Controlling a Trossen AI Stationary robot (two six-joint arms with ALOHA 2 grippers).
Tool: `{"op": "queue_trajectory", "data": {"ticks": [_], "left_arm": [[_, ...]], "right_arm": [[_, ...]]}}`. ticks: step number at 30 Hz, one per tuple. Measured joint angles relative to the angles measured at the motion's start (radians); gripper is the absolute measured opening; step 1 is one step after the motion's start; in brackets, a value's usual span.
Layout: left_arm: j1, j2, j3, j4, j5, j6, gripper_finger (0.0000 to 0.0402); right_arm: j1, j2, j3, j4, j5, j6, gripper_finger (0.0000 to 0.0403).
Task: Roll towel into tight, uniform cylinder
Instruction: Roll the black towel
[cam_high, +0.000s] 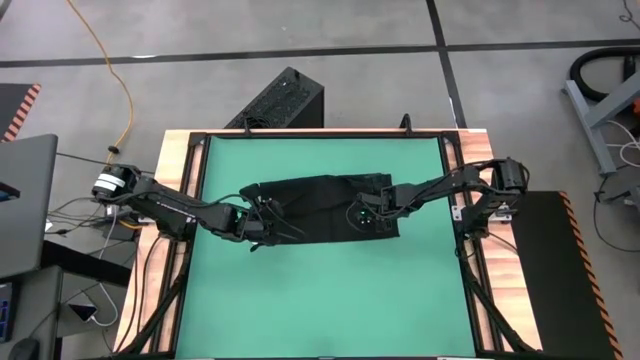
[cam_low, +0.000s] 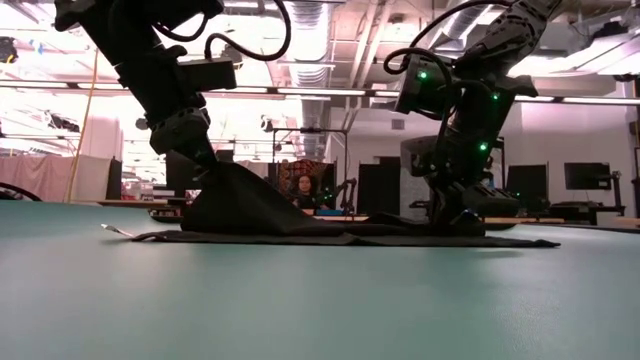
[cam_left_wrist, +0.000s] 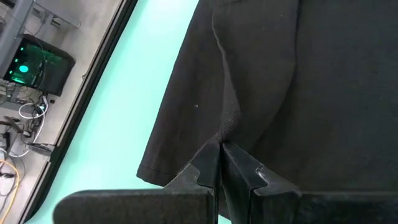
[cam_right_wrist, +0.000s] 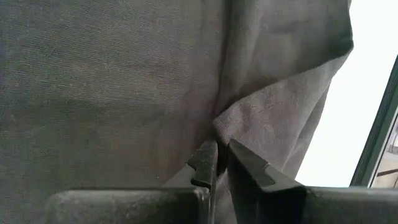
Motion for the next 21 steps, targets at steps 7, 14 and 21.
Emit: {"op": "queue_trajectory", "data": {"ticks": [7, 14, 21], "left_arm": [[0.000, 0.000, 0.000, 0.000, 0.000, 0.002, 0.0000], [0.000, 0.000, 0.000, 0.001, 0.021, 0.010, 0.0000], [0.000, 0.000, 0.000, 0.000, 0.021, 0.010, 0.0000]], "right_arm": [[0.000, 0.000, 0.000, 0.001, 0.000, -0.012, 0.0069], [0.000, 0.000, 0.010, 0.014, 0.003, -0.046, 0.0148], [0.000, 0.000, 0.045, 0.010, 0.025, -0.031, 0.0178]]}}
